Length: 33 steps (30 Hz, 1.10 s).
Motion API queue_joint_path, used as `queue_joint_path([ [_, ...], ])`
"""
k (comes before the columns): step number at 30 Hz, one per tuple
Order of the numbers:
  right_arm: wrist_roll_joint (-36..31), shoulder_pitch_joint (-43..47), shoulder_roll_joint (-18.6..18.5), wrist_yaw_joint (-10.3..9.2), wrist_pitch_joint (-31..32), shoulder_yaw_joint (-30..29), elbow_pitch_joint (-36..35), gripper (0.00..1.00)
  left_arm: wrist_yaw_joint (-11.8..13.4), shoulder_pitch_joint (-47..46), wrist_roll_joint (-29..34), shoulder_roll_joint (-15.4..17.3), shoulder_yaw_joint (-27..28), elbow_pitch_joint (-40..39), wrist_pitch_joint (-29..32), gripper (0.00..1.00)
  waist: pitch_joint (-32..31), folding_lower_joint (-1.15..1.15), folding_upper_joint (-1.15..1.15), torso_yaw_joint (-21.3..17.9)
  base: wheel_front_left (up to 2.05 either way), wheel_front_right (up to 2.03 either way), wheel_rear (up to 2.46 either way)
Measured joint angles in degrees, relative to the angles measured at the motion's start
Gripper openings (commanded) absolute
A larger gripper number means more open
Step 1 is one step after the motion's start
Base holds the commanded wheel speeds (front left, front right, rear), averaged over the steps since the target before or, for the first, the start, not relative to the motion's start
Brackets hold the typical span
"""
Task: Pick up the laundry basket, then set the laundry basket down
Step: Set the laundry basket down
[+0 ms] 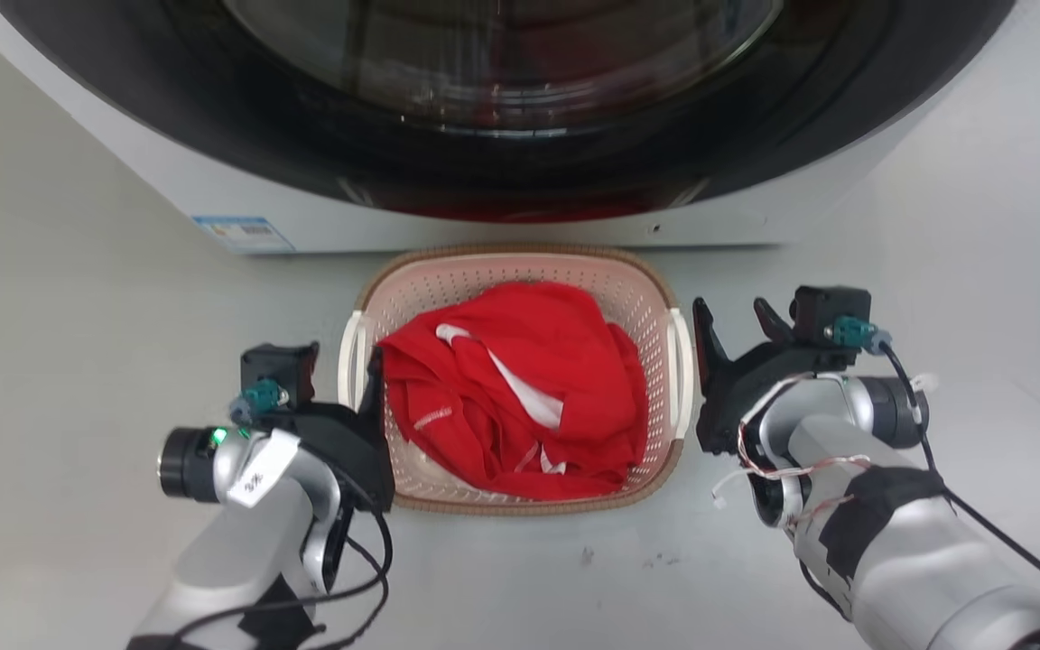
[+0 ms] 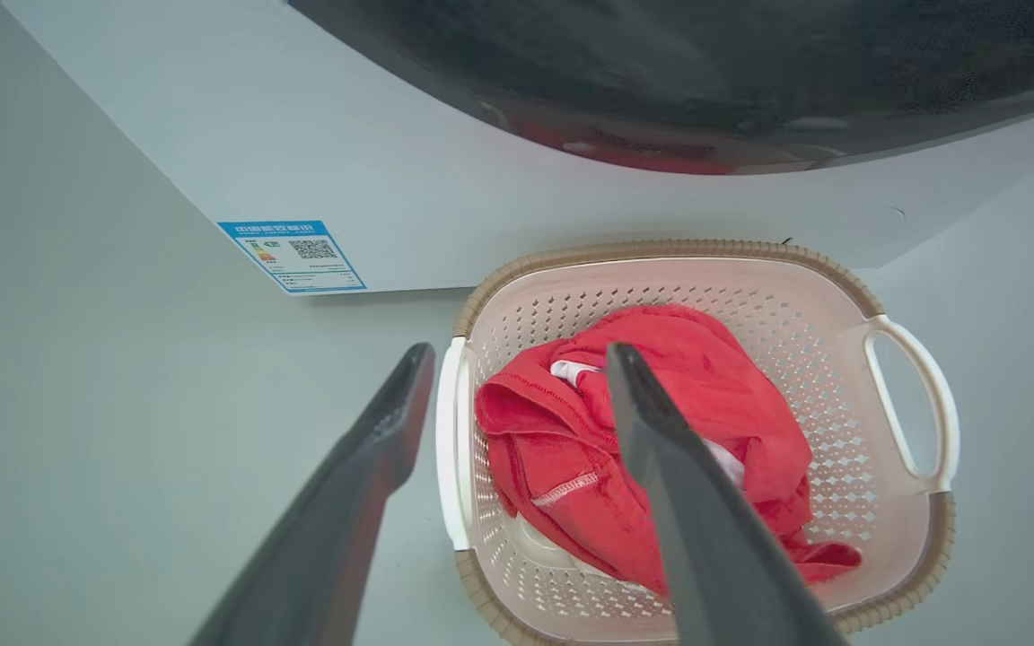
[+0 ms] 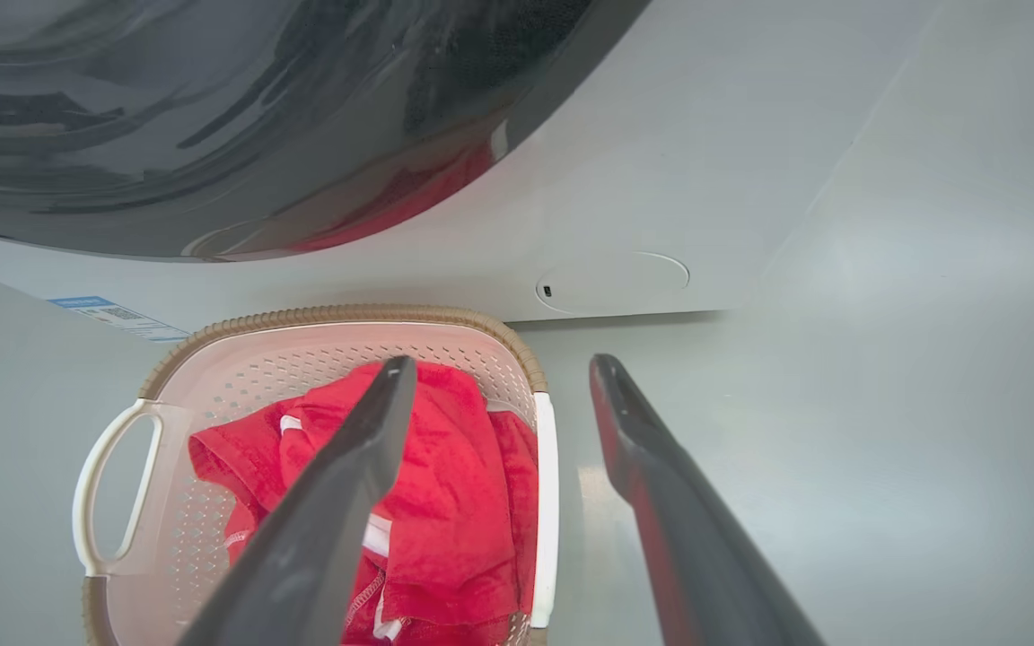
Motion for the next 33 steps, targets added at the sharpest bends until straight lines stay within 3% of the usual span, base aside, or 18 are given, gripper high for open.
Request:
queue_joint_path([
  [23,-14.9,25.5,-5.3,0.0,0.0,-16.5,-20.3,1.0,2.5,27.6,11.0,5.4,11.6,-28.3,0.0,1.0,-18.7,0.0,-0.01,-0.5,0.0,0.0,0.0],
  [33,-25.5,40.4,-5.9,0.0,0.0,-27.6,-32.8,1.0,2.6,41.4,18.9,5.1,20.8,-40.1,0.0,1.0,-25.3,0.0,0.0,0.0,0.0,0.0,0.0],
])
